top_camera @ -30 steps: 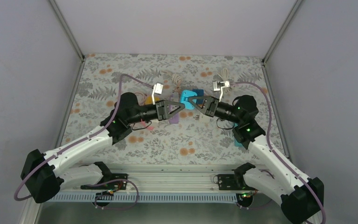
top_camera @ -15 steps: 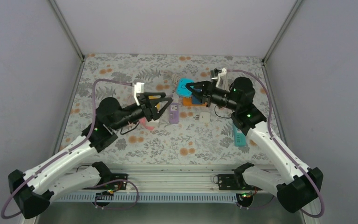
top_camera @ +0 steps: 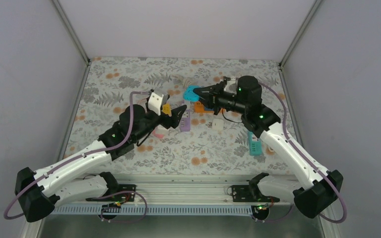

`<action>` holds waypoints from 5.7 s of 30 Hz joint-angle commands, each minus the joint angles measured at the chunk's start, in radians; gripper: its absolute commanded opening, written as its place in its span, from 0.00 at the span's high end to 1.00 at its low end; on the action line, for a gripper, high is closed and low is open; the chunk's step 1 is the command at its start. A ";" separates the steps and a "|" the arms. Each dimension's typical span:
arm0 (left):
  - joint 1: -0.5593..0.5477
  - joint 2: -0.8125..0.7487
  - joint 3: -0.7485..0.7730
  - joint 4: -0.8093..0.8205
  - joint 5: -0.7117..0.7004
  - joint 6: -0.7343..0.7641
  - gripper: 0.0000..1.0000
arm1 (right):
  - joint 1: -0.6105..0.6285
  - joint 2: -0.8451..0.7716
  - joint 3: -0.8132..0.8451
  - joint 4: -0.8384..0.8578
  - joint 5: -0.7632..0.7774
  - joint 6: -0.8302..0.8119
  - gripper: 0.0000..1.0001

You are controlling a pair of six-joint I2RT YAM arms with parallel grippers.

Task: Insert the plug
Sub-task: Pick up the plug from the center of the board.

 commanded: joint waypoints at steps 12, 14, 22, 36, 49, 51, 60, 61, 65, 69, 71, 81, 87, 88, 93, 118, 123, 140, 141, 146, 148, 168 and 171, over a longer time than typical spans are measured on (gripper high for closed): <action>-0.005 0.083 -0.033 0.232 -0.020 0.046 0.35 | 0.098 0.051 0.028 0.015 0.005 0.117 0.97; -0.006 0.083 -0.048 0.263 -0.029 0.078 0.46 | 0.100 0.046 0.021 0.010 -0.002 0.120 0.97; -0.006 0.027 -0.106 0.290 -0.114 0.214 0.72 | 0.099 0.015 0.006 -0.015 -0.004 0.115 0.97; -0.004 -0.001 -0.110 0.175 -0.170 0.107 0.68 | 0.091 0.001 0.002 -0.063 0.010 -0.035 0.97; 0.044 -0.135 -0.009 -0.112 0.043 -0.313 0.24 | 0.051 0.044 -0.034 -0.016 -0.189 -0.803 0.96; 0.067 -0.125 0.035 -0.147 0.120 -0.324 0.16 | 0.050 0.030 -0.021 -0.032 -0.227 -0.889 0.96; 0.231 -0.018 0.109 -0.052 0.792 -0.360 0.20 | 0.050 -0.008 0.044 -0.115 -0.406 -1.141 0.97; 0.231 -0.008 0.114 -0.037 0.839 -0.363 0.24 | 0.050 -0.013 0.045 -0.115 -0.423 -1.159 0.97; 0.233 -0.009 0.116 0.003 0.939 -0.383 0.44 | 0.049 -0.031 0.042 -0.087 -0.489 -1.197 0.97; 0.233 -0.017 0.116 0.012 0.983 -0.383 0.57 | 0.049 -0.046 0.042 -0.057 -0.526 -1.207 0.97; 0.233 -0.014 0.116 0.013 0.990 -0.385 0.65 | 0.050 -0.048 0.041 -0.045 -0.552 -1.207 0.97; 0.233 -0.017 0.119 0.035 0.969 -0.362 0.98 | 0.050 -0.045 0.010 0.011 -0.551 -1.186 0.81; 0.233 -0.027 0.125 0.085 0.934 -0.409 0.98 | 0.049 -0.068 -0.044 0.135 -0.537 -1.106 0.42; 0.233 -0.030 0.127 0.099 0.923 -0.423 0.98 | 0.049 -0.074 -0.056 0.171 -0.525 -1.085 0.40; 0.233 -0.037 0.112 0.184 0.872 -0.493 0.98 | 0.054 -0.087 -0.105 0.292 -0.450 -1.002 0.44; 0.233 -0.041 0.047 0.282 0.747 -0.537 0.94 | 0.064 -0.070 -0.114 0.550 -0.300 -0.915 0.83; 0.233 -0.052 0.042 0.271 0.741 -0.535 0.94 | 0.065 -0.045 -0.092 0.540 -0.327 -0.915 0.78; 0.233 -0.039 0.092 0.237 0.799 -0.551 0.93 | 0.075 0.042 -0.024 0.401 -0.480 -1.007 0.59; 0.232 -0.038 0.099 0.226 0.800 -0.543 0.93 | 0.077 0.051 -0.016 0.396 -0.481 -1.008 0.59; 0.233 -0.036 0.127 0.177 0.801 -0.515 0.93 | 0.084 0.085 0.009 0.388 -0.489 -1.015 0.69; 0.233 -0.034 0.134 0.166 0.803 -0.508 0.93 | 0.085 0.088 0.011 0.385 -0.492 -1.017 0.72; 0.233 -0.020 0.175 0.058 0.768 -0.454 0.64 | 0.090 0.100 0.020 0.338 -0.486 -1.047 0.97; 0.233 -0.045 0.187 -0.006 0.683 -0.427 0.30 | 0.089 0.092 0.009 0.336 -0.442 -1.042 0.96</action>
